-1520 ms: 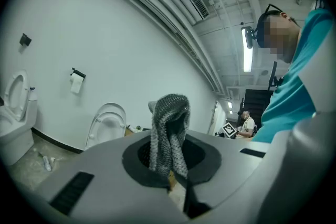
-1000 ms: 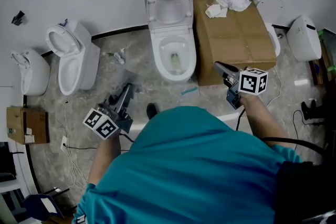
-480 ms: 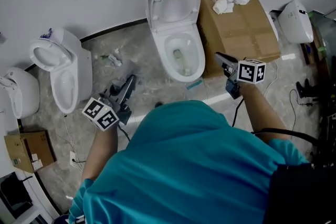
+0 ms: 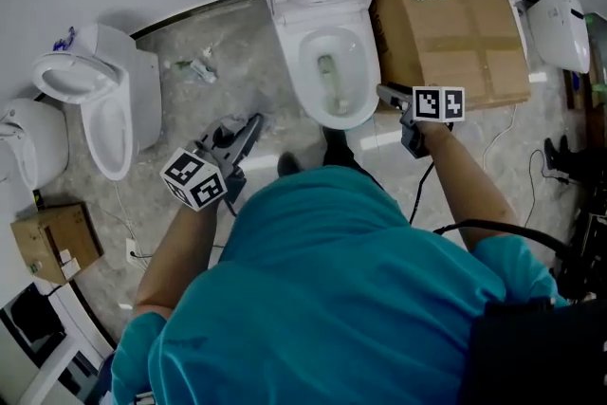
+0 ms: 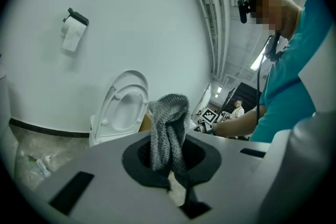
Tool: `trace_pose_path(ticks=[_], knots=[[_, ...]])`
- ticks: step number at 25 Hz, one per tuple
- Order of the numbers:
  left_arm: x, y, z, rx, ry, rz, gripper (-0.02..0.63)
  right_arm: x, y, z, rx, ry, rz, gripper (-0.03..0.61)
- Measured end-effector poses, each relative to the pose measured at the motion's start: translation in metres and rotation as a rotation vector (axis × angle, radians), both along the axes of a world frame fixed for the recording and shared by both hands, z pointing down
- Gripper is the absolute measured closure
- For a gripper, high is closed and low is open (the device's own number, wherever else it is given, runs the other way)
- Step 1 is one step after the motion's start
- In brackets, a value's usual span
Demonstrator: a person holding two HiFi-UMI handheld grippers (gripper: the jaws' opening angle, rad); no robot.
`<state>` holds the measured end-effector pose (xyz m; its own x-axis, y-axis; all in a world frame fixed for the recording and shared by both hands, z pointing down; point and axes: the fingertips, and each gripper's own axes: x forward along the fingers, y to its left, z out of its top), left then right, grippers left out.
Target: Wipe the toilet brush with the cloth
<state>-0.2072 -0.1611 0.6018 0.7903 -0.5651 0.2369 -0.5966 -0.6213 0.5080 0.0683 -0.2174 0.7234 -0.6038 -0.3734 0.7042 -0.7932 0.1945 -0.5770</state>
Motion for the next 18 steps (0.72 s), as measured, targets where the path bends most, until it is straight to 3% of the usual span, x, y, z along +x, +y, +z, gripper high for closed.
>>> trace_pose_path(ticks=[7, 12, 18], knots=[[0.053, -0.064, 0.052, -0.106, -0.051, -0.073, 0.592, 0.011, -0.051, 0.101, -0.167, -0.015, -0.110, 0.383], [0.087, -0.089, 0.103, -0.155, -0.083, -0.034, 0.592, 0.006, -0.045, 0.181, -0.280, 0.026, -0.205, 0.357], [0.094, -0.099, 0.179, -0.226, -0.088, 0.021, 0.592, -0.009, -0.020, 0.288, -0.401, 0.117, -0.222, 0.336]])
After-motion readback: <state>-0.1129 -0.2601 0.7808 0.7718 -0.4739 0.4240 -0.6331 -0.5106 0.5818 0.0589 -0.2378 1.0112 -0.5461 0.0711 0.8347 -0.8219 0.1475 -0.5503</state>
